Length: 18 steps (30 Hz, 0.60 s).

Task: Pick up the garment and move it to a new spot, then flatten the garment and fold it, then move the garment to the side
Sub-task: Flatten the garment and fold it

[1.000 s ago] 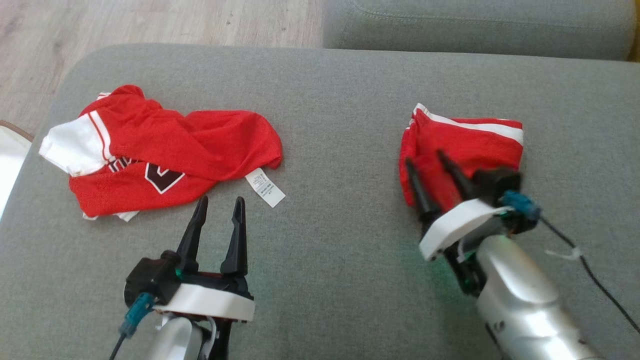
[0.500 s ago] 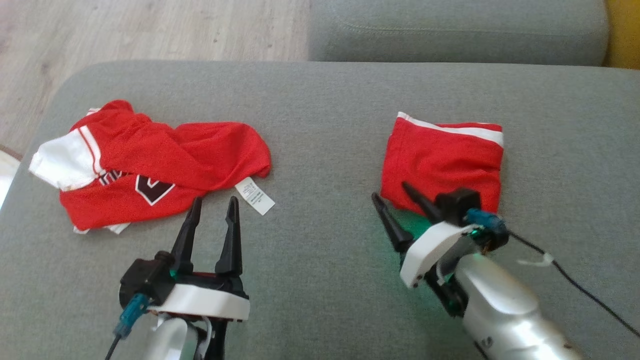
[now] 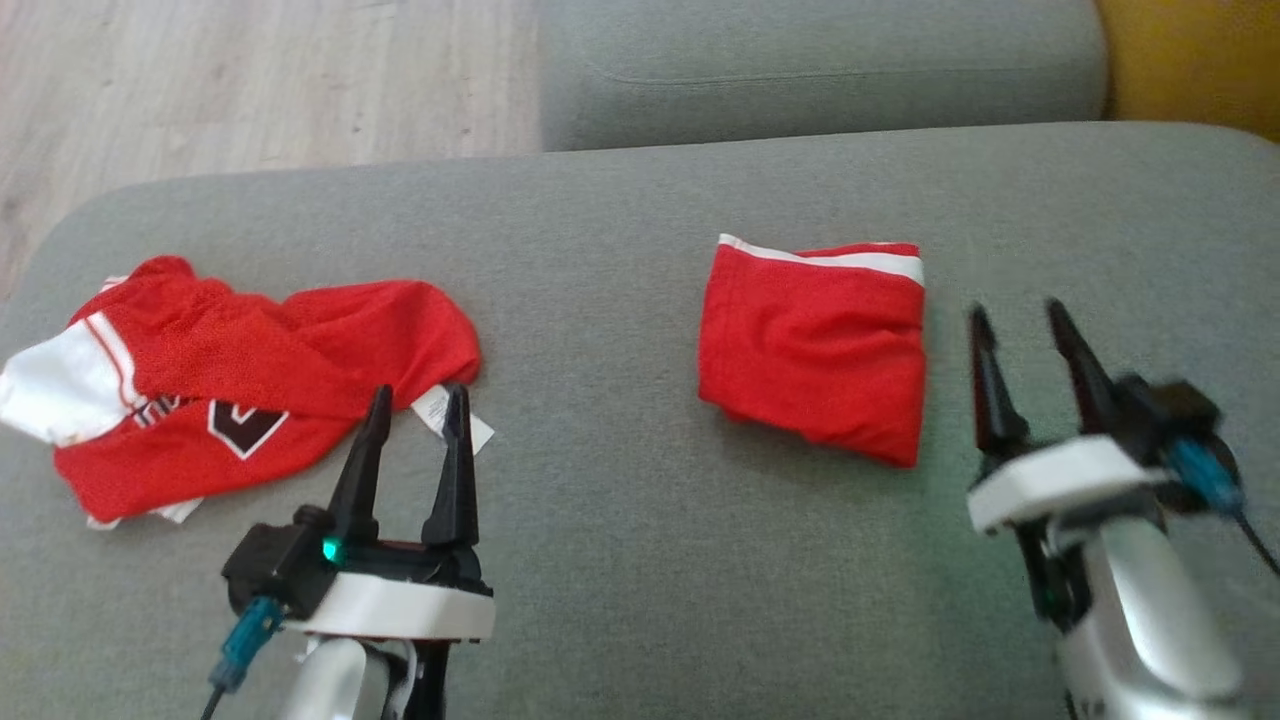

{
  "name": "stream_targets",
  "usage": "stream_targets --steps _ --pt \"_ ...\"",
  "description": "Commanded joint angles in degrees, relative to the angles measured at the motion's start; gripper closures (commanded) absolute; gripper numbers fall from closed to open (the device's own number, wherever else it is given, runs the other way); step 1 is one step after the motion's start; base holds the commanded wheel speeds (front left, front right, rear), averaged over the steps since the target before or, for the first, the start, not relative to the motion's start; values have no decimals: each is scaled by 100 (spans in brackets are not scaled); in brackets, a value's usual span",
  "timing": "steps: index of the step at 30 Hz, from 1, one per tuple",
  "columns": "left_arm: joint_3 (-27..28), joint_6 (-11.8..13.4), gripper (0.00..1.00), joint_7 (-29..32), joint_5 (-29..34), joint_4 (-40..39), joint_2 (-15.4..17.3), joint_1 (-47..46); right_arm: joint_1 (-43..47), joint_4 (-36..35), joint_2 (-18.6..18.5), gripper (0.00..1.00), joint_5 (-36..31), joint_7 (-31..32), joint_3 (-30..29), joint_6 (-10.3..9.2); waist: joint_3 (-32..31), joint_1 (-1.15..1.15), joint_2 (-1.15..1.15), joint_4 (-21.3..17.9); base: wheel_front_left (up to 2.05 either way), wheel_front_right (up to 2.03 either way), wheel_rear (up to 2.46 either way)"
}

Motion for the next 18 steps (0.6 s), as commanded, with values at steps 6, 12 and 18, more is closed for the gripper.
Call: stream_targets --steps 6,12,18 --pt "209 -39 0 -52 65 -432 24 -92 897 -1348 296 0 -627 -62 -656 39 29 0 0 -191 0 0 0" --pt "229 -55 0 -52 126 -440 24 -23 1188 -1592 300 0 -478 -63 -592 39 72 0 0 -221 0 0 0" --pt "140 -73 0 -52 120 -425 24 -166 849 -1636 301 100 -513 -63 -560 39 396 0 0 -16 0 0 0"
